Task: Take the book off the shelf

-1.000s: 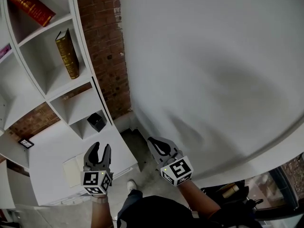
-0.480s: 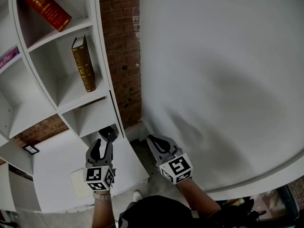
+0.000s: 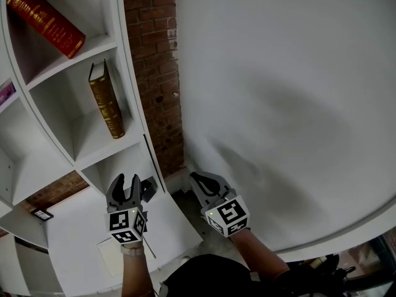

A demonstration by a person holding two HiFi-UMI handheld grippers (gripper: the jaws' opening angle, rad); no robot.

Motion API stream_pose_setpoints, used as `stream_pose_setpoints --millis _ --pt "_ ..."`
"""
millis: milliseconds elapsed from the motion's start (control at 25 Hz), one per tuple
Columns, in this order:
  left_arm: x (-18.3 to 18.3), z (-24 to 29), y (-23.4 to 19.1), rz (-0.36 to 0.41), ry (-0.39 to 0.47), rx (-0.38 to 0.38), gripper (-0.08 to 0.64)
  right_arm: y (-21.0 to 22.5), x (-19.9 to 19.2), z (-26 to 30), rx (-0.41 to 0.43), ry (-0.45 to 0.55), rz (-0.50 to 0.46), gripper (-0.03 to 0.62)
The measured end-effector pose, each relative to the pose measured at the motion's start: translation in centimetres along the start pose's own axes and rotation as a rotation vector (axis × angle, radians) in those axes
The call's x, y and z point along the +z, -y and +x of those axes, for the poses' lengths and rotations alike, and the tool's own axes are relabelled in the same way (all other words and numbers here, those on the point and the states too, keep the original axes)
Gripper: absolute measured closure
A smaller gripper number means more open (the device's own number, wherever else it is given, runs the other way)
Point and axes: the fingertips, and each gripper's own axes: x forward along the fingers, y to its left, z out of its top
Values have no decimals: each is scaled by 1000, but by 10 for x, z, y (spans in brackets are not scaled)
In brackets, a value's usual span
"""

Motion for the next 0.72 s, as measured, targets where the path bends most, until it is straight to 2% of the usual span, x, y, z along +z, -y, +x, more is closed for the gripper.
stream_pose_setpoints --millis 280,720 --pt "33 36 -14 20 37 18 394 14 12 22 -32 4 10 572" --pt "66 83 -48 65 61 110 350 24 27 53 -54 23 4 573"
